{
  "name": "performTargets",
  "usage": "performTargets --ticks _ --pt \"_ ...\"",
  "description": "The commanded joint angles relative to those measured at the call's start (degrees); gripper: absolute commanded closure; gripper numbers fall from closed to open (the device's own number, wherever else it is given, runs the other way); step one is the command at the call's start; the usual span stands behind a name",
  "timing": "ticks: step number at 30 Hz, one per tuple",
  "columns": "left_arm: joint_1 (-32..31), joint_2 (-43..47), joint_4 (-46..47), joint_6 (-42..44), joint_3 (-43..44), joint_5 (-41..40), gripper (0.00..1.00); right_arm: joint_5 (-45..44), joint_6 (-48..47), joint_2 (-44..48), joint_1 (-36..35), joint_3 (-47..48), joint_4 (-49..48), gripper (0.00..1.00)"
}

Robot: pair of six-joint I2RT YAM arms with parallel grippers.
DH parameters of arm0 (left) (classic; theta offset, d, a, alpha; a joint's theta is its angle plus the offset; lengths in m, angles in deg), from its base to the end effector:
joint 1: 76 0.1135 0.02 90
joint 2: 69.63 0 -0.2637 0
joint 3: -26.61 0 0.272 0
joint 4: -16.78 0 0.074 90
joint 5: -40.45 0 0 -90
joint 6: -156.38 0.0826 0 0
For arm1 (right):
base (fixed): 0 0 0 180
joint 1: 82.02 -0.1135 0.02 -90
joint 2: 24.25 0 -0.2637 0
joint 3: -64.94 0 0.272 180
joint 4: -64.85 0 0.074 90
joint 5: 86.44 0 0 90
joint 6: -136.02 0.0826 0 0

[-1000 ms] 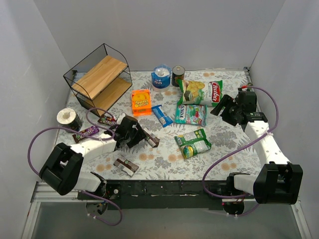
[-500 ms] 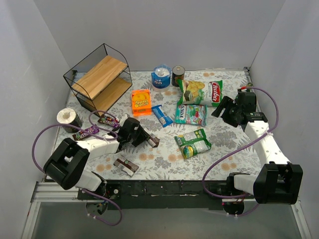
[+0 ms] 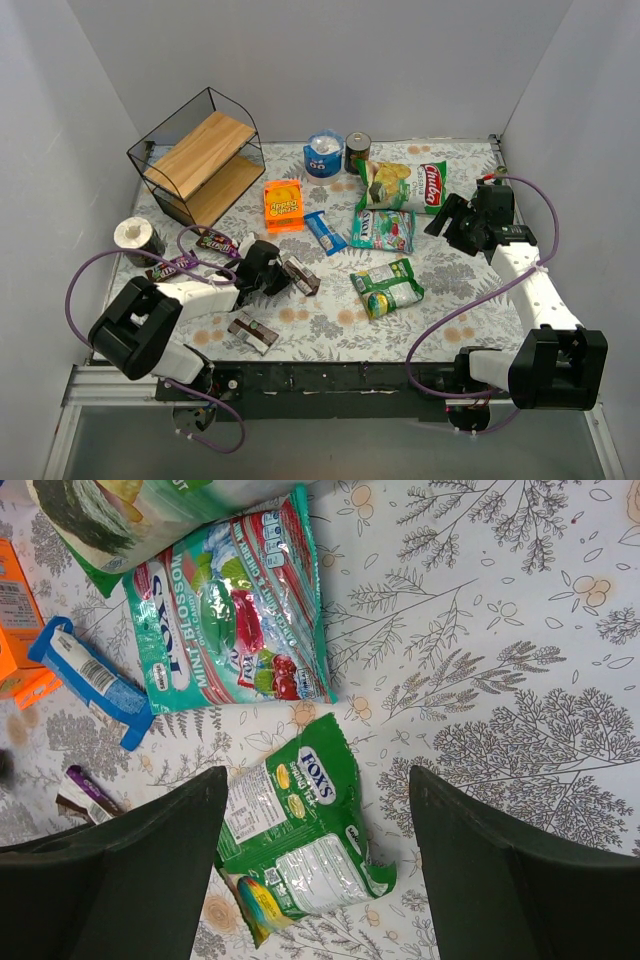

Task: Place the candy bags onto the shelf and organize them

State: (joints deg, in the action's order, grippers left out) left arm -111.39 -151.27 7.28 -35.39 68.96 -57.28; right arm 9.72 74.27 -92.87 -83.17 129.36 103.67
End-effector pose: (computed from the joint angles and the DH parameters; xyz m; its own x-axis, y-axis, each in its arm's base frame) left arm 0.2468 -0.1617 0.0849 -0.3660 -0.9299 0.0353 -0.7027 0.2513 -0.6656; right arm 0.3090 0.0151 0.2326 -0.6474 0.4577 -0.6094 0.2362 0.8807 0.4105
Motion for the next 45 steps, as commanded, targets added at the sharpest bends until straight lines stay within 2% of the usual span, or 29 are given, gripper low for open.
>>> performTargets --ticks 1,12,24,27,30,32,37,40,45 --pt "-0.29 2.10 -5.00 2.90 1.68 -3.52 1.00 -0.26 -0.65 0.50 0.18 0.35 -0.16 0.20" --pt "-0.29 9.66 -12.12 10.63 9.15 -1.15 1.00 -0.18 -0.04 1.12 0.18 0.26 -0.51 0.20" --pt "-0.20 13.18 -17.21 12.92 16.96 -2.11 1.00 0.18 1.02 0.68 0.18 0.35 -0.86 0.20" --pt "0.15 12.22 -19.41 14.67 21.35 -3.00 1.00 0.26 1.54 0.59 0.18 0.53 -0.95 0.20" --pt "2.34 9.23 -20.91 17.57 27.49 0.76 1.00 0.09 2.68 0.77 0.09 0.88 -0.60 0.21" --pt "4.18 7.39 -22.05 19.33 30.76 1.75 1.00 0.61 2.78 0.86 0.18 1.05 -1.21 0.18" --pt "10.25 2.38 -23.37 21.27 40.85 6.84 1.00 1.75 2.86 -1.34 0.09 3.33 -2.09 0.04" --pt "15.08 -0.87 -23.64 22.32 45.09 11.23 1.00 2.90 3.04 -2.74 0.18 4.83 -2.44 0.03" --pt "18.69 -6.85 -24.25 24.87 56.25 10.98 1.00 3.86 2.08 -4.15 0.09 6.32 -3.76 0.02"
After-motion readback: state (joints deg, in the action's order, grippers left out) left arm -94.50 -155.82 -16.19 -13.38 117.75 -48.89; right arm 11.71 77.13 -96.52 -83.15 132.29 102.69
